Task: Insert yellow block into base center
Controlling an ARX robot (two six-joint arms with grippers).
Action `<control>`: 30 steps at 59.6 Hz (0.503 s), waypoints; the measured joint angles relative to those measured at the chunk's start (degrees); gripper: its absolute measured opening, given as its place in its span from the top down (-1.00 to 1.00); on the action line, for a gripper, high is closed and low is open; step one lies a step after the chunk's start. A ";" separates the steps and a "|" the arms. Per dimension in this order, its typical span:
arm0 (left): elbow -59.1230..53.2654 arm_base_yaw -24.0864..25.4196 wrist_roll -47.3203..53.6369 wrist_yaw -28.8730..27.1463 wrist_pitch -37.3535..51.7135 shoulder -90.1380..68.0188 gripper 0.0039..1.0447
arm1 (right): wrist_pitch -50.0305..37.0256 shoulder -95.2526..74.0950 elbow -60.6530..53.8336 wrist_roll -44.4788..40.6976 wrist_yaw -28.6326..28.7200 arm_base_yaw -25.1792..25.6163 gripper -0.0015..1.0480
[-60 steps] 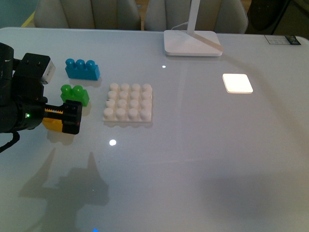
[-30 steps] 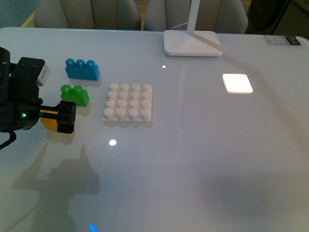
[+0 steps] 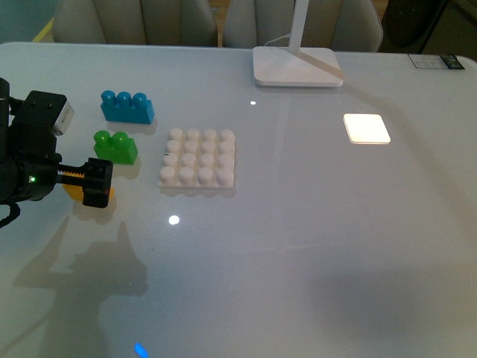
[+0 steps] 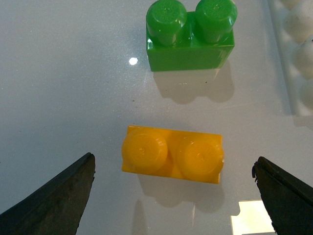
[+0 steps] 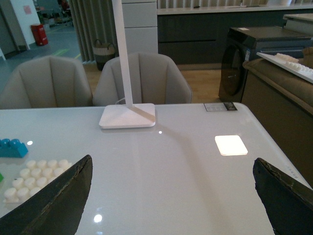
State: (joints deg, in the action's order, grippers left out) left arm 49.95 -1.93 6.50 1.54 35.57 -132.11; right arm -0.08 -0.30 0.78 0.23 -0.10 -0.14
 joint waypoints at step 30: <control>0.00 1.09 2.32 1.38 0.39 -0.87 -0.86 | 0.00 0.00 0.00 0.00 0.00 0.00 -0.83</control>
State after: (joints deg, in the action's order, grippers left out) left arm 49.95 -0.84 8.82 2.92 35.97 -132.99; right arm -0.08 -0.30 0.78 0.23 -0.10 -0.14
